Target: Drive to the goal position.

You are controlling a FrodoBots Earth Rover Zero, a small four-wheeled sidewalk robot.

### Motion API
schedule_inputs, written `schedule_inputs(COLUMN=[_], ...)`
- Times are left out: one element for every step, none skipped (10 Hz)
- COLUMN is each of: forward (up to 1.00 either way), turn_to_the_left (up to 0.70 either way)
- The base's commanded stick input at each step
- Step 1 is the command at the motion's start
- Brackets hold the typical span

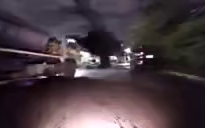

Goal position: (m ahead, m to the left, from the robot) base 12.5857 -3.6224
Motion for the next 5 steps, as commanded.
schedule_inputs(forward=[1.0,0.13,0.78,1.0,1.0], turn_to_the_left=[0.27,0.04,0.0,0.0,0.0])
